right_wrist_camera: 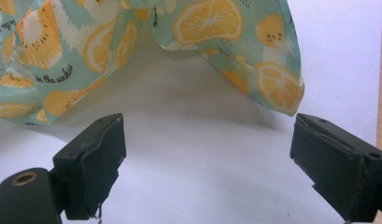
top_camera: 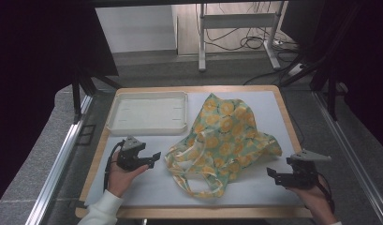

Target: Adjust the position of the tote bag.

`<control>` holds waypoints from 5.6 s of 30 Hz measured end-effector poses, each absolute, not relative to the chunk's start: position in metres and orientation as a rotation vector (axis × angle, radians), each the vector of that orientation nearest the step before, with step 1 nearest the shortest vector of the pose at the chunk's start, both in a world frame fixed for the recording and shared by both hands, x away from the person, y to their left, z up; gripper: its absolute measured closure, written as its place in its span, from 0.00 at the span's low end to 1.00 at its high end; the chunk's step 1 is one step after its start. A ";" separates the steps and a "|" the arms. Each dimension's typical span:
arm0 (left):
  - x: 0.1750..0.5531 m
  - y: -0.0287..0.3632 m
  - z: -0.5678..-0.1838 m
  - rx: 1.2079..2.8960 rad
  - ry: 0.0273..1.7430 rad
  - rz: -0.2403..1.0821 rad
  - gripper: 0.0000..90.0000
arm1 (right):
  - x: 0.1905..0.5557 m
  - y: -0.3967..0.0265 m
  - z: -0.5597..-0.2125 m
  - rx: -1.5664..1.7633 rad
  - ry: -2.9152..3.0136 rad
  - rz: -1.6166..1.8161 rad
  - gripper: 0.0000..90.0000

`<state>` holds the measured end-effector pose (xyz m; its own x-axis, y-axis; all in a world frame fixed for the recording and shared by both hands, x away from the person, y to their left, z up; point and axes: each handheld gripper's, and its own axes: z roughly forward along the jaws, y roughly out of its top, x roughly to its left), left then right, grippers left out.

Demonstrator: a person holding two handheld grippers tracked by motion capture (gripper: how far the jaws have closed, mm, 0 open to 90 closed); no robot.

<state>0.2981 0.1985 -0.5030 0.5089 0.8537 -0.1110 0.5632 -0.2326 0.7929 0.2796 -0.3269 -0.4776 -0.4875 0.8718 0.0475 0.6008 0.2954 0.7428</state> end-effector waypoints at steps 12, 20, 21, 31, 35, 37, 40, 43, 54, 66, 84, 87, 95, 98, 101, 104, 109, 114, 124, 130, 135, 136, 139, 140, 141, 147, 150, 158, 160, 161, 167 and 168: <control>0.300 0.197 -0.505 1.942 1.155 0.447 0.29 | 0.276 -0.323 -0.482 1.311 2.217 1.006 0.12; 0.301 0.194 -0.502 1.928 1.167 0.455 0.29 | 0.274 -0.320 -0.485 1.275 2.232 1.004 0.13; 0.303 0.192 -0.502 1.928 1.160 0.467 0.29 | 0.271 -0.321 -0.486 1.270 2.229 0.994 0.14; 0.312 0.187 -0.503 1.957 1.131 0.420 0.30 | 0.266 -0.324 -0.487 1.275 2.214 0.990 0.16; 0.311 0.188 -0.501 1.957 1.132 0.414 0.31 | 0.265 -0.322 -0.488 1.276 2.223 0.983 0.16; 0.310 0.188 -0.499 1.955 1.133 0.413 0.31 | 0.265 -0.320 -0.489 1.271 2.229 0.983 0.16; 0.309 0.187 -0.497 1.956 1.136 0.417 0.31 | 0.265 -0.319 -0.488 1.264 2.234 0.994 0.16; 0.308 0.185 -0.493 1.952 1.131 0.407 0.31 | 0.265 -0.320 -0.488 1.265 2.235 1.003 0.16; 0.313 0.176 -0.471 1.950 1.084 0.420 0.35 | 0.265 -0.323 -0.487 1.285 2.229 1.046 0.16; 0.328 0.168 -0.443 1.920 1.045 0.372 0.36 | 0.264 -0.323 -0.487 1.285 2.235 1.052 0.17; 0.346 0.150 -0.431 1.943 1.004 0.363 0.37 | 0.263 -0.322 -0.488 1.276 2.235 1.044 0.17; 0.349 0.148 -0.431 1.948 1.003 0.365 0.36 | 0.264 -0.322 -0.489 1.277 2.235 1.038 0.17; 0.366 0.132 -0.427 1.974 0.981 0.377 0.37 | 0.264 -0.322 -0.490 1.274 2.245 1.022 0.17; 0.373 0.127 -0.425 1.967 0.981 0.377 0.38 | 0.264 -0.322 -0.491 1.276 2.247 1.015 0.17; 0.390 0.119 -0.425 1.955 0.989 0.344 0.38 | 0.265 -0.322 -0.492 1.277 2.245 1.003 0.17; 0.400 0.113 -0.425 1.969 0.991 0.331 0.37 | 0.265 -0.322 -0.492 1.280 2.248 1.005 0.17; 0.413 0.097 -0.415 1.990 0.972 0.331 0.36 | 0.265 -0.321 -0.493 1.280 2.256 0.999 0.17; 0.424 0.081 -0.411 2.012 0.954 0.335 0.33 | 0.264 -0.322 -0.493 1.278 2.250 0.997 0.17; 0.448 0.062 -0.424 2.063 0.972 0.296 0.24 | 0.265 -0.324 -0.493 1.277 2.251 0.992 0.17; 0.458 0.054 -0.448 2.116 0.986 0.229 0.15 | 0.264 -0.324 -0.494 1.275 2.249 0.987 0.17; 0.467 0.046 -0.466 2.148 1.011 0.166 0.18 | 0.265 -0.322 -0.495 1.271 2.258 0.978 0.17; 0.468 0.044 -0.469 2.156 1.015 0.163 0.19 | 0.265 -0.322 -0.495 1.270 2.258 0.977 0.17; 0.470 0.040 -0.475 2.175 1.024 0.163 0.29 | 0.265 -0.322 -0.495 1.271 2.256 0.976 0.17; 0.471 0.035 -0.481 2.193 1.032 0.199 0.35 | 0.265 -0.323 -0.495 1.274 2.255 0.974 0.17; 0.471 0.035 -0.481 2.193 1.032 0.199 0.40 | 0.265 -0.323 -0.495 1.274 2.255 0.974 0.17; 0.475 0.026 -0.487 2.189 1.049 0.217 0.80 | 0.265 -0.323 -0.496 1.270 2.257 0.968 0.17; 0.474 0.027 -0.486 2.173 1.034 0.205 0.93 | 0.265 -0.324 -0.496 1.268 2.256 0.963 0.17; 0.469 0.046 -0.474 2.107 1.011 0.214 0.99 | 0.265 -0.324 -0.496 1.270 2.256 0.959 0.17; 0.467 0.050 -0.470 2.107 0.998 0.217 0.99 | 0.265 -0.324 -0.496 1.269 2.259 0.956 0.18; 0.466 0.051 -0.469 2.091 1.000 0.215 0.99 | 0.266 -0.324 -0.496 1.267 2.260 0.953 0.18; 0.462 0.058 -0.464 2.068 0.977 0.183 1.00 | 0.265 -0.324 -0.495 1.270 2.253 0.935 0.19; 0.462 0.058 -0.463 2.067 0.974 0.181 1.00 | 0.265 -0.324 -0.495 1.272 2.252 0.931 0.20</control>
<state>0.4616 0.0584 -0.4634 0.6897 0.6958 -0.2006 0.5769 -0.3605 0.7329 0.2655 -0.3242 -0.4948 -0.5118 0.8590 -0.0118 0.6001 0.3673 0.7106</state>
